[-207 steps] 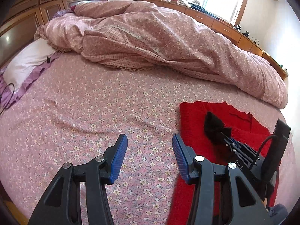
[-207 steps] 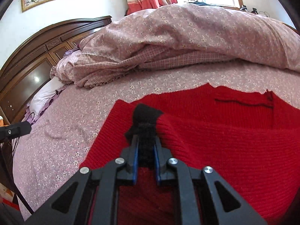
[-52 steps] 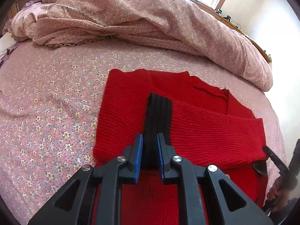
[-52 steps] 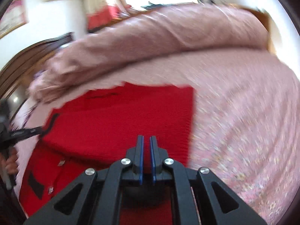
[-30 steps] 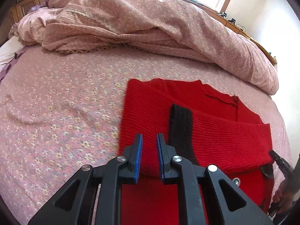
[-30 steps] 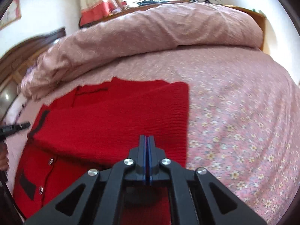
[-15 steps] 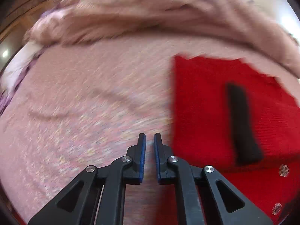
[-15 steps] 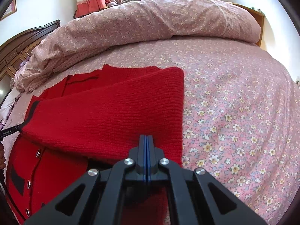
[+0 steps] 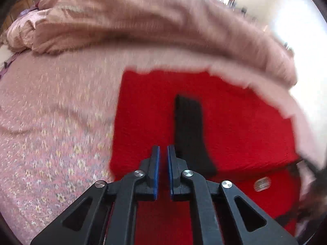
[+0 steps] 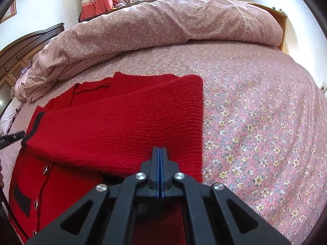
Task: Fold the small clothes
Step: 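Open the left gripper off the cuff while the right gripper keeps holding the edge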
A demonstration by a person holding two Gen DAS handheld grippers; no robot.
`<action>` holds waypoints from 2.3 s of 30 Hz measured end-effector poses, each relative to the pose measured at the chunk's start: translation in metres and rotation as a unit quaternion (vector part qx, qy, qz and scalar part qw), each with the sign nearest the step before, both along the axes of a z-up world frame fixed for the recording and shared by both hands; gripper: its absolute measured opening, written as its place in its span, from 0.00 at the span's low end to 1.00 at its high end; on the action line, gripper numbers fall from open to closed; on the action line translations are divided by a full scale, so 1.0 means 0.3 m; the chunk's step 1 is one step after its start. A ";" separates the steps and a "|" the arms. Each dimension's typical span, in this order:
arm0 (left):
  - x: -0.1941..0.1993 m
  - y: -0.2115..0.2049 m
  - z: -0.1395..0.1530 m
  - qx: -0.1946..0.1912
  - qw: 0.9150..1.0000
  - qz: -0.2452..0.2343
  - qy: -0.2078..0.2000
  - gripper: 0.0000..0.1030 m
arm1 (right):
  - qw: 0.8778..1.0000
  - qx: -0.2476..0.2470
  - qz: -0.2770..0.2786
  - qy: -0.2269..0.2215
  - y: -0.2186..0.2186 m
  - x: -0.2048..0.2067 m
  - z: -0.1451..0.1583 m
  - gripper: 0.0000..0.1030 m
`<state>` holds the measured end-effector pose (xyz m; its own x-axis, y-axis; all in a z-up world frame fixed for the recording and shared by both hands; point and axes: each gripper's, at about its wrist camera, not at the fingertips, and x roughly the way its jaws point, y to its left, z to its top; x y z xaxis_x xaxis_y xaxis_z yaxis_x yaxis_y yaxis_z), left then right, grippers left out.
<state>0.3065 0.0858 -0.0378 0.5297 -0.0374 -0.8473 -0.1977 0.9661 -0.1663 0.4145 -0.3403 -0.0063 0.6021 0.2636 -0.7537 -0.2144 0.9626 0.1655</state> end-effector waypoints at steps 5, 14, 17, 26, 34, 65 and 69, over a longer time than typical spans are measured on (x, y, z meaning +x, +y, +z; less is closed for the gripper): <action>-0.018 0.024 -0.010 0.016 1.000 0.014 -0.009 0.00 | 1.000 -0.004 -0.008 0.002 -0.018 0.001 -0.018 0.00; -0.024 0.050 -0.015 0.039 0.998 0.040 -0.014 0.00 | 0.998 -0.034 -0.055 -0.014 -0.043 -0.005 -0.009 0.00; -0.027 0.051 -0.016 0.050 0.997 0.050 -0.018 0.00 | 0.998 -0.042 -0.051 -0.014 -0.037 -0.005 -0.009 0.00; -0.020 0.058 -0.020 0.066 0.996 0.062 -0.019 0.00 | 0.996 -0.049 -0.068 -0.015 -0.048 -0.001 -0.013 0.00; -0.014 0.051 -0.022 0.068 0.996 0.060 -0.018 0.00 | 0.993 -0.054 -0.108 -0.006 -0.095 0.005 -0.026 0.00; -0.052 0.002 -0.008 0.066 0.996 0.020 -0.059 0.00 | 0.998 -0.013 -0.028 -0.049 0.030 -0.086 0.003 0.08; -0.049 -0.006 -0.016 0.067 0.996 0.020 -0.056 0.00 | 0.998 0.027 -0.043 -0.040 -0.019 -0.076 -0.011 0.00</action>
